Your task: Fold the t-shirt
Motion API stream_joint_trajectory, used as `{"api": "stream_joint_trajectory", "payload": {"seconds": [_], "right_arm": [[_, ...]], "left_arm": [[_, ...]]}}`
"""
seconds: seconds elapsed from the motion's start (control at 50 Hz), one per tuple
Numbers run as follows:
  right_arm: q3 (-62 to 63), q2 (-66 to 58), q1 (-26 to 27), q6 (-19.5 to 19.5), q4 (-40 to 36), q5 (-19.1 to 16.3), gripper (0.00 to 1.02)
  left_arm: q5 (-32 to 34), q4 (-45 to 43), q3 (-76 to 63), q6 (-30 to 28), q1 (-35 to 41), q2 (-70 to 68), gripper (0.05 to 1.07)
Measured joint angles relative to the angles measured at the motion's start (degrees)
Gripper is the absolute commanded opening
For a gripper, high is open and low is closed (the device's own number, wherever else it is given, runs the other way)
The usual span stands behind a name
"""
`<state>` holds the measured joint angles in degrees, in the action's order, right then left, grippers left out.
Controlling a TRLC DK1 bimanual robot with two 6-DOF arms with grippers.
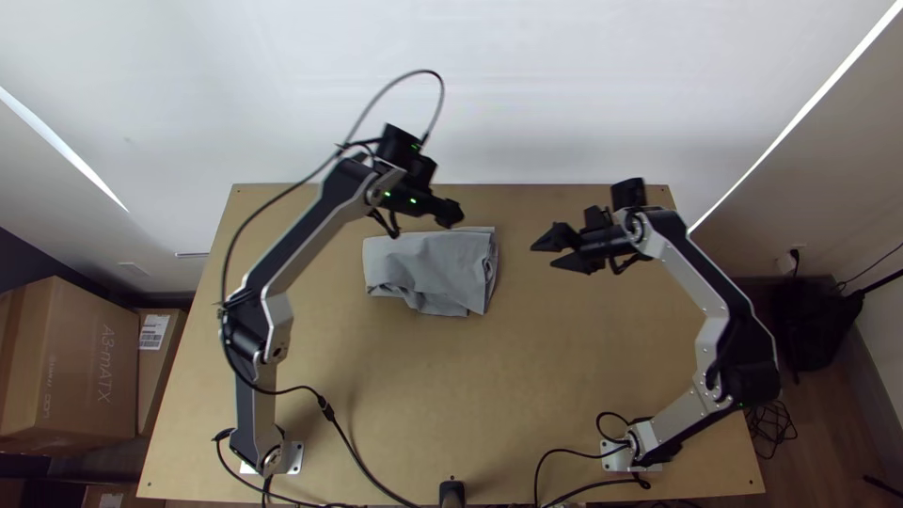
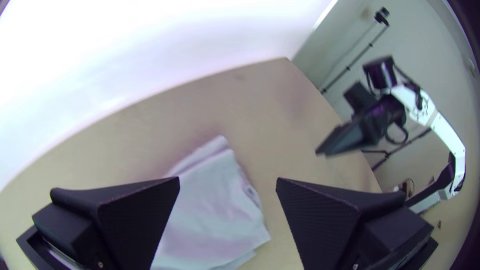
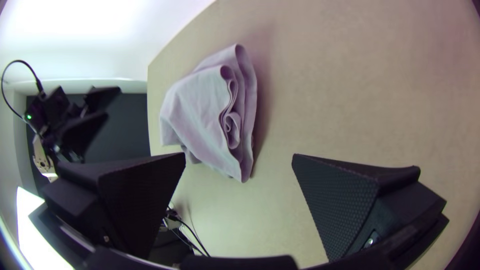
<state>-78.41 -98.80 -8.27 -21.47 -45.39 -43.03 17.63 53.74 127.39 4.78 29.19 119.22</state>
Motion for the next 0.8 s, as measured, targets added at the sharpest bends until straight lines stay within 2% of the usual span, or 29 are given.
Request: {"api": "stream_joint_trajectory", "payload": {"seconds": [0.2,0.48,0.8], "right_arm": [[-0.02,-6.38,-5.60,2.23,2.91,-0.09,0.98],[-5.49,-14.19,-9.11,2.99,5.77,-0.11,0.98],[-16.24,-24.06,-12.20,3.15,5.90,-0.31,0.98]], "left_arm": [[-4.37,1.09,-2.01,-1.01,-7.63,-9.68,1.03],[-5.05,3.98,-5.07,-2.69,-18.51,-24.11,1.03],[-8.57,4.92,-11.82,-4.85,-25.66,-37.22,1.03]]}}
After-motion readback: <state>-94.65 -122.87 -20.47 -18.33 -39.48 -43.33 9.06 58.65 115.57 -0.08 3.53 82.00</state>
